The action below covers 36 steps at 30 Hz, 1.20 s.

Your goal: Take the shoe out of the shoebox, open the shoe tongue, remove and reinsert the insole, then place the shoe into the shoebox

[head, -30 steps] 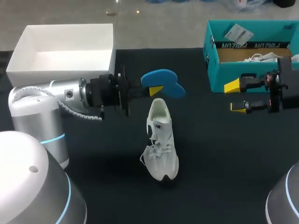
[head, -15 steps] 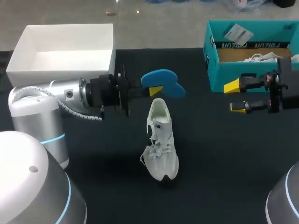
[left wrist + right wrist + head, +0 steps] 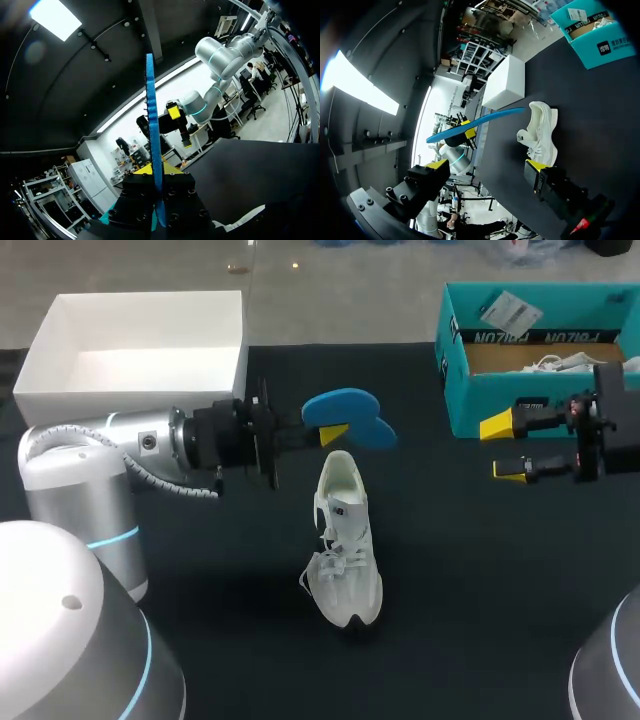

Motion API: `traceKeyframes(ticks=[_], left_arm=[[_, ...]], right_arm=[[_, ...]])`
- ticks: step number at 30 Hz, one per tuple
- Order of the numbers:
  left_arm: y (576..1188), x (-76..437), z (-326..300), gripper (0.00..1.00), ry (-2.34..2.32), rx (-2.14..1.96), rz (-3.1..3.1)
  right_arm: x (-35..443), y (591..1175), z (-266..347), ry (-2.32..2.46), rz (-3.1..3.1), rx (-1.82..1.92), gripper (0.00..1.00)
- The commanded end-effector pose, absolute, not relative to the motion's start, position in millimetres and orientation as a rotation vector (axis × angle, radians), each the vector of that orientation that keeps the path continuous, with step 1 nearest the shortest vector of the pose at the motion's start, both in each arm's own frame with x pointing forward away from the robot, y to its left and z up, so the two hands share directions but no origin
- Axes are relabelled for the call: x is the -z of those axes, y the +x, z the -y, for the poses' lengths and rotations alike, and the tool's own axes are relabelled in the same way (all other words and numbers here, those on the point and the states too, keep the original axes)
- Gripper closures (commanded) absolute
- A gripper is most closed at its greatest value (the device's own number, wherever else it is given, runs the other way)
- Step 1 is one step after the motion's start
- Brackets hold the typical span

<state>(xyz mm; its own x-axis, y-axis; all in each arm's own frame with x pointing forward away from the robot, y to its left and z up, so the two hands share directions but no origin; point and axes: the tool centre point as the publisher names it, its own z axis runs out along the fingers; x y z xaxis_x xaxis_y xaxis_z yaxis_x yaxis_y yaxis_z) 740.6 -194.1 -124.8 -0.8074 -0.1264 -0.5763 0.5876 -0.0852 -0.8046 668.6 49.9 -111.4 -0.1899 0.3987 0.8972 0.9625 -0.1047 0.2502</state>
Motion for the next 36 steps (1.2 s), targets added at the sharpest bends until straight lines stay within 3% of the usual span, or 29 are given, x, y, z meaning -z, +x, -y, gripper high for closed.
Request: traceKeyframes(ticks=[1, 20, 36], left_arm=[[740, 124, 195, 1.0, 0.5, 1.94, -1.715], [740, 124, 195, 1.0, 0.5, 1.94, -1.715], [731, 97, 172, 1.0, -0.226, 2.362, -2.148]], right_arm=[[112, 669, -51, -1.508, 1.603, 1.286, 0.0], [112, 669, -51, -1.508, 1.603, 1.286, 0.0], [112, 669, -51, -1.508, 1.603, 1.286, 0.0]])
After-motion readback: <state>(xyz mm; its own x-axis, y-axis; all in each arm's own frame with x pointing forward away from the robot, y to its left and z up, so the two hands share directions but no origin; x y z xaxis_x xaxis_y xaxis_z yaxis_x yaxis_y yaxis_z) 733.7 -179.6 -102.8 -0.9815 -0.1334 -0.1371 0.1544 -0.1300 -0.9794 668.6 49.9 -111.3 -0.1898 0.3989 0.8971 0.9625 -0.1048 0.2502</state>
